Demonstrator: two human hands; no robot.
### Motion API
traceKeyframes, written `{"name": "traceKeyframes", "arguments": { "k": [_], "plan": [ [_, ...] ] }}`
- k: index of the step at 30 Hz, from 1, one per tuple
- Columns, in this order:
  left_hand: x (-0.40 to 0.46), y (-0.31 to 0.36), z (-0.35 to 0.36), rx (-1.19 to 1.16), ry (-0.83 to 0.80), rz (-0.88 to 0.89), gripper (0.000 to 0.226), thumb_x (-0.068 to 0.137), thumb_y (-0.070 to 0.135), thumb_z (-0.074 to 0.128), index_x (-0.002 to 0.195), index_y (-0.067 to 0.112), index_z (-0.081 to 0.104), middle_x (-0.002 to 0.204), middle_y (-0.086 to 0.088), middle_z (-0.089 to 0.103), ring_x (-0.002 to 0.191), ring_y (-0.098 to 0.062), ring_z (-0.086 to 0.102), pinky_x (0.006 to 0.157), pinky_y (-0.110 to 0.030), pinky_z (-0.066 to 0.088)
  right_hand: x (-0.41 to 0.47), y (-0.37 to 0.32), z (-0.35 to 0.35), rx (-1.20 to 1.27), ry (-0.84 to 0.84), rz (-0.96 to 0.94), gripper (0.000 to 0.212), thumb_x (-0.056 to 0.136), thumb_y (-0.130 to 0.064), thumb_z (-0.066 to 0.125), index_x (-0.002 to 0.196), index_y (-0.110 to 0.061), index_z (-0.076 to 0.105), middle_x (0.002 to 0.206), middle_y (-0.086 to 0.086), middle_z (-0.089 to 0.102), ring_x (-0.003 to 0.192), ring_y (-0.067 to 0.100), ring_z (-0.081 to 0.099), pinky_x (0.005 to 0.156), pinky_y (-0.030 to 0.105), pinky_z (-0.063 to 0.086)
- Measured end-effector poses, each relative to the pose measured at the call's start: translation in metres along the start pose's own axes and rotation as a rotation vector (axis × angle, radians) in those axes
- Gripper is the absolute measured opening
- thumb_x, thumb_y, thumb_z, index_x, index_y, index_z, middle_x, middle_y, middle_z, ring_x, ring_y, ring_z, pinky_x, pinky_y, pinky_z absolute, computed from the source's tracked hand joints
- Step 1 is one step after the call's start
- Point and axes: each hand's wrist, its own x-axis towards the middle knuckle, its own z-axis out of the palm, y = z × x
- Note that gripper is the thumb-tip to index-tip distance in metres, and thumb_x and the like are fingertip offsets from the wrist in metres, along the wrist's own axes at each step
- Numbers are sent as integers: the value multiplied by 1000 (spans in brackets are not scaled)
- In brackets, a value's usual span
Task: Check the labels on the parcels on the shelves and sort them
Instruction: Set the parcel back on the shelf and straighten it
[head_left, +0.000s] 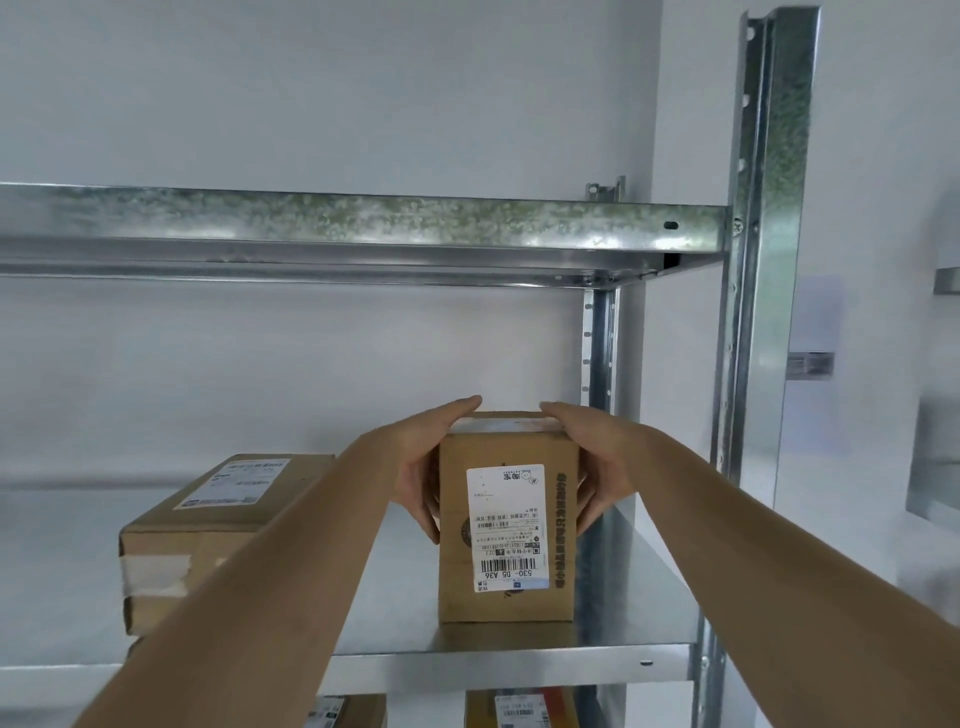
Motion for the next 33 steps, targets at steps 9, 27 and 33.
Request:
{"name": "traceKeyframes", "arguments": {
  "k": [9,27,33],
  "plan": [
    [-4,-29,-4,-129,30,119,100,84,90,29,145,15,49,136,-25,59,128,-50,52,110,-76,27,-13,10,-1,27,27,-66,54,101,-49,45,115,2,56,111,35,65,107,59,60,96,74,45],
    [-39,-34,12,-198,50,397,37,99,49,59,112,17,74,103,-9,79,100,-32,73,84,-50,60,-6,50,5,368,4,-340,55,96,-68,46,123,-22,60,113,17,71,105,38,69,99,61,51],
    [-35,-19,28,27,278,538,13,95,27,67,90,16,63,100,-11,65,88,-23,61,82,-32,46,3,84,29,357,-23,-274,57,93,-68,52,125,-21,63,110,14,75,105,35,69,101,60,50]
  ]
}}
